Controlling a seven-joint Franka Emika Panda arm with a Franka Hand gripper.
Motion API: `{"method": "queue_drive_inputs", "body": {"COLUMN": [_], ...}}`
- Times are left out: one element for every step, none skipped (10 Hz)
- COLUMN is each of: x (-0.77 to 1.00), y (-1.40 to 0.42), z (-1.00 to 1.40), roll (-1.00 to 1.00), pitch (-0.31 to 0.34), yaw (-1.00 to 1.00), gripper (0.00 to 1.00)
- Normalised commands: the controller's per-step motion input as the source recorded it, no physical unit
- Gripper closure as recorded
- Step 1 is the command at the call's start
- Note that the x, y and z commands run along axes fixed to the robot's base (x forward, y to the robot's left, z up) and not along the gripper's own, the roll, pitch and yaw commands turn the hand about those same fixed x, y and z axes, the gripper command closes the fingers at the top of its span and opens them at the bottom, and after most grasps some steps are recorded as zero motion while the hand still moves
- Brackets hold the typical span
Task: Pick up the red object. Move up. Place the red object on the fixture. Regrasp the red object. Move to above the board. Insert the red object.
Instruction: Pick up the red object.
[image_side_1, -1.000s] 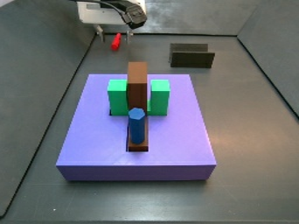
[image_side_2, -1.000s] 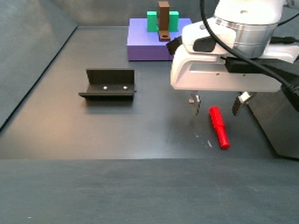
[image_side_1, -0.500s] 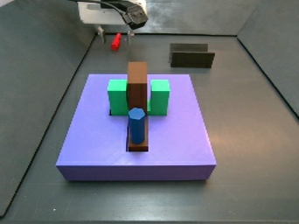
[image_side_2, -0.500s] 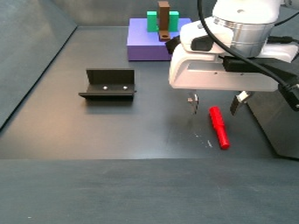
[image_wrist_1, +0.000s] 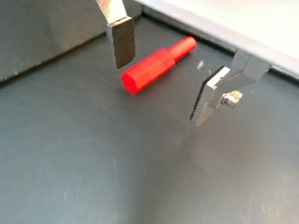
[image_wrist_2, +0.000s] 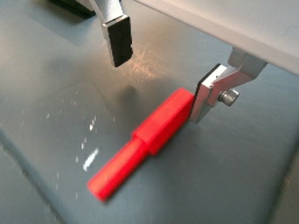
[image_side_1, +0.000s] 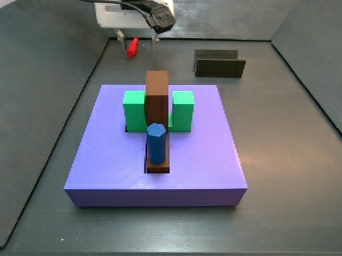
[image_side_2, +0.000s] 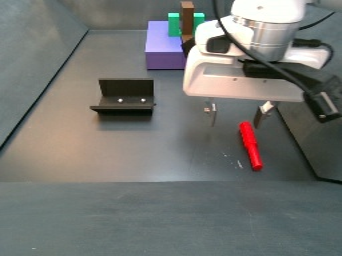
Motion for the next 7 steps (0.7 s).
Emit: {"method": "queue_drive_inputs", "body": {"x": [0.1, -0.06, -0.28, -0.19, -0.04, 0.0, 0.0], "y": [0.01, 0.3, 0.29, 0.2, 0.04, 0.0, -0.01], "z": [-0.58, -0.43, -0.19, -0.17, -0.16, -0.11, -0.01], "roll": [-0.22, -0.23, -0.2, -0.21, -0.14, -0.1, -0.07], "pitch": [-0.159, -0.107, -0.086, -0.089, -0.1, -0.086, -0.039], "yaw": [0.0, -0.01, -0.07, -0.05, -0.02, 0.0, 0.0], "gripper": [0.0, 0.0, 0.0, 0.0, 0.0, 0.0, 0.0]}}
